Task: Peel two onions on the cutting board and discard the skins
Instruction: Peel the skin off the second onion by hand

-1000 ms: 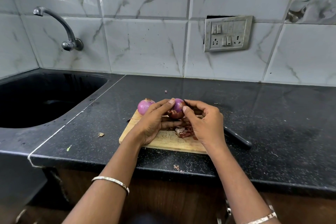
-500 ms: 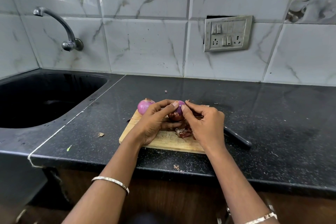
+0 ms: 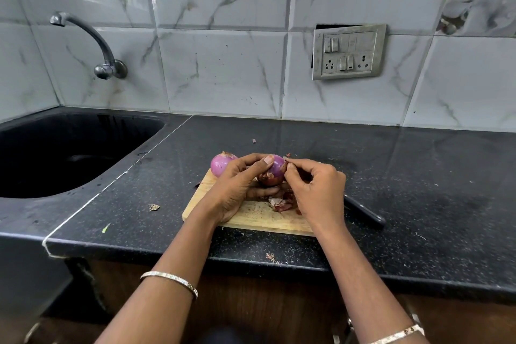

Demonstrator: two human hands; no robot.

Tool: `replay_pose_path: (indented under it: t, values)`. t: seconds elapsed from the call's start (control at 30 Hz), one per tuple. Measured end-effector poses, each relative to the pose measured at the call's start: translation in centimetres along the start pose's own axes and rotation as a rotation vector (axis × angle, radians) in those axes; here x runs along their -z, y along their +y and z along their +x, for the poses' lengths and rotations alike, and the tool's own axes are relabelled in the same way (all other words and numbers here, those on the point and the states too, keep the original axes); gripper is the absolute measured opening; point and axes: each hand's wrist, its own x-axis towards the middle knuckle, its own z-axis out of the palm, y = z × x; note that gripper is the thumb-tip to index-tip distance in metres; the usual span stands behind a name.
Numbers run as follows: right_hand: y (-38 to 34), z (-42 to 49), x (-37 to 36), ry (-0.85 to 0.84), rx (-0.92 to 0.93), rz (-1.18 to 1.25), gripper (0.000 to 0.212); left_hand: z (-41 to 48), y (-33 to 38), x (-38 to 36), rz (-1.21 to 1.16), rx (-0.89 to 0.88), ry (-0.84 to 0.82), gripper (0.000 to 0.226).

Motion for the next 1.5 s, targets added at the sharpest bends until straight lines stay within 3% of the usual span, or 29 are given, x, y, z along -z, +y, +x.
replay_pose_path:
  t: [0.47,0.67,0.8,0.97,1.07,1.5]
  values:
    - [0.6,0.4,-0.1,0.077,-0.099,0.027,0.005,0.1,0.1,0.2,0.002,0.009,0.04,0.028]
    - [1.0,0.4,-0.1,0.117,-0.142,0.003,0.004,0.2,0.0,0.3,-0.049,0.028,0.041,0.048]
    - [0.6,0.3,0.3,0.105,-0.089,-0.006,0.014,0.3,-0.2,0.4,-0.045,0.036,0.074,0.054]
    - [0.1,0.1,0.0,0.046,0.01,-0.031,0.012,0.3,-0.1,0.2,-0.017,0.036,0.085,0.026]
    - [0.0,0.0,-0.1,-0.004,0.053,-0.035,0.026,0.2,0.1,0.1,-0.005,0.024,0.083,0.029]
    - [0.1,0.1,-0.1,-0.018,0.041,0.018,0.017,0.0,0.2,-0.1,0.026,0.032,0.05,0.038]
